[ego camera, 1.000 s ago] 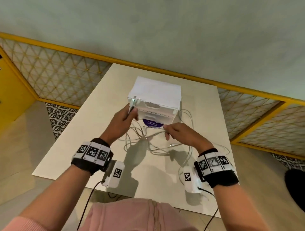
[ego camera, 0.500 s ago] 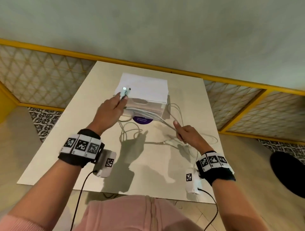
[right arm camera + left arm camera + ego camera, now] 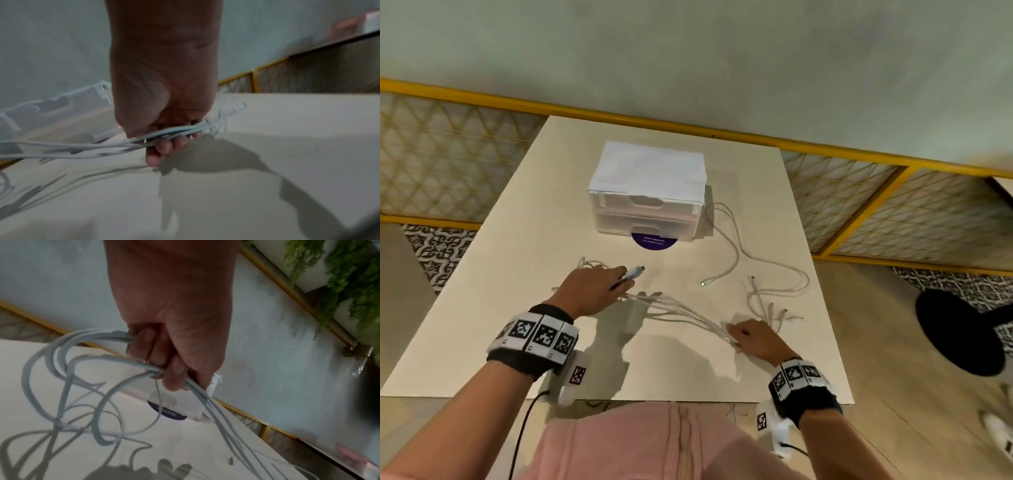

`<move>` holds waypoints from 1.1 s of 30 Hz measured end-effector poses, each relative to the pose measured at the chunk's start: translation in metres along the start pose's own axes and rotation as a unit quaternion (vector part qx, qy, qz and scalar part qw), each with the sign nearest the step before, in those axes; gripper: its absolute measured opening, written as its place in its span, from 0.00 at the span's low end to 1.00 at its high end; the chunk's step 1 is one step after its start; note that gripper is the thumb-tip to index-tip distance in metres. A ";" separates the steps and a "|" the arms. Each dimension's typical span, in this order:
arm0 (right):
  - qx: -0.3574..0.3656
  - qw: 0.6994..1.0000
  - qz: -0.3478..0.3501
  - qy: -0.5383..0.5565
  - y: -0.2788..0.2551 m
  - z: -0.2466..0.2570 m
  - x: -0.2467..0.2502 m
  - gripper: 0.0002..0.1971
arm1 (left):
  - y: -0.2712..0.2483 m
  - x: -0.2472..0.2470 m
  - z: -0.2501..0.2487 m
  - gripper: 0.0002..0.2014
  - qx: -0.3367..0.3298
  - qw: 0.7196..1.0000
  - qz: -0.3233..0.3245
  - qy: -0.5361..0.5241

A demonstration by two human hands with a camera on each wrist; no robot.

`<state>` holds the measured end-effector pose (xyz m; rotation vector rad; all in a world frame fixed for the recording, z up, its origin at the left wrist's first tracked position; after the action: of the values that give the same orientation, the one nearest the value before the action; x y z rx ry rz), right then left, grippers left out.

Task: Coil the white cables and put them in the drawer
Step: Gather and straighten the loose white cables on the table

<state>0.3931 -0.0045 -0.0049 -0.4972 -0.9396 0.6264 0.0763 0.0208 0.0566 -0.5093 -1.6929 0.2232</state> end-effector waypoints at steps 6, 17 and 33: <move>0.056 0.989 -0.128 0.045 0.018 -0.007 0.003 0.12 | -0.007 0.000 -0.013 0.27 0.003 0.973 0.062 -0.223; 0.071 0.978 -0.140 -0.140 0.079 0.046 0.019 0.17 | -0.012 0.010 -0.019 0.22 -0.073 0.872 0.028 -0.483; 0.348 0.891 -0.096 0.276 0.009 0.187 0.100 0.12 | 0.014 0.051 -0.068 0.12 -0.155 0.807 -0.090 -0.562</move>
<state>0.2747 0.0934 0.1419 0.0760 -0.1772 0.5519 0.1393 0.0464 0.1087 -0.4678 -2.9699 0.0980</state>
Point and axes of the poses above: each hand's wrist, its own y-axis towards the middle knuckle, its own x-axis out of the back of the hand, z = x × y, the point moved 3 cm from there along y, towards the middle knuckle, and after that the axes turned 10 degrees about z, right-handed, at the moved point
